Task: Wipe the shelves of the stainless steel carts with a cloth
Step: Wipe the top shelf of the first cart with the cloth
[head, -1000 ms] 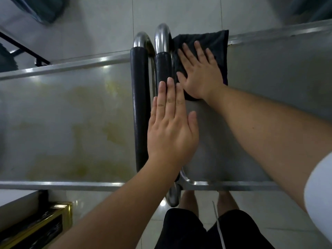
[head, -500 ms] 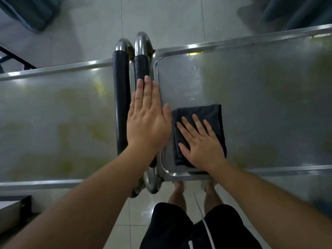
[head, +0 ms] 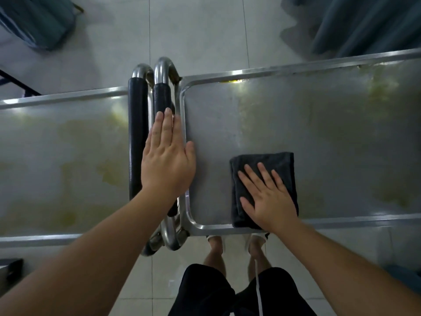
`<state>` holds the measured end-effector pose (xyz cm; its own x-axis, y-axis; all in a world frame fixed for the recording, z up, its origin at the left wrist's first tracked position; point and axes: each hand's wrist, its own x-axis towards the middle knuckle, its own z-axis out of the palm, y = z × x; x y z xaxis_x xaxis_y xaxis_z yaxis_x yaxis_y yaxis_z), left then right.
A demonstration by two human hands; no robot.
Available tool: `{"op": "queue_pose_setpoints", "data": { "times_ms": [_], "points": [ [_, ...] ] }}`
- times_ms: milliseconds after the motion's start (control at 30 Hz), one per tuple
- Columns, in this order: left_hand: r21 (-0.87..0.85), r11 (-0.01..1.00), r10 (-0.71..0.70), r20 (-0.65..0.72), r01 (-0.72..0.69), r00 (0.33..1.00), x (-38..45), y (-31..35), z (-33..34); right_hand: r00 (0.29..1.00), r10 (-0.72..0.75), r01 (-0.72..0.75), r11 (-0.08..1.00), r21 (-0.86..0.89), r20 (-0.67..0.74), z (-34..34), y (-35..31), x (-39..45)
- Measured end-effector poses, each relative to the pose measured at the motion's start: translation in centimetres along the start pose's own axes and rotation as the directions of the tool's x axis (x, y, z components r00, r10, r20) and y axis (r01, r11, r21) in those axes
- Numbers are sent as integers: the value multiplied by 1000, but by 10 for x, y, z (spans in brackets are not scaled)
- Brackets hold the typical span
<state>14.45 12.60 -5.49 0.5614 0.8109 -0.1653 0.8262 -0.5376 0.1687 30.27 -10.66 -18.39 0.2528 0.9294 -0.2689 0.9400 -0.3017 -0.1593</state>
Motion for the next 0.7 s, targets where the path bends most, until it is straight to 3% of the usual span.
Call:
{"op": "queue_pose_setpoints", "data": {
  "times_ms": [433, 700],
  "points": [
    [38, 999, 17, -59, -15, 998, 0, 4, 7, 997, 44, -43, 999, 29, -56, -82, 24, 249],
    [39, 999, 15, -50, -14, 999, 1, 4, 6, 999, 37, -36, 999, 36, -36, -82, 25, 244]
  ]
}}
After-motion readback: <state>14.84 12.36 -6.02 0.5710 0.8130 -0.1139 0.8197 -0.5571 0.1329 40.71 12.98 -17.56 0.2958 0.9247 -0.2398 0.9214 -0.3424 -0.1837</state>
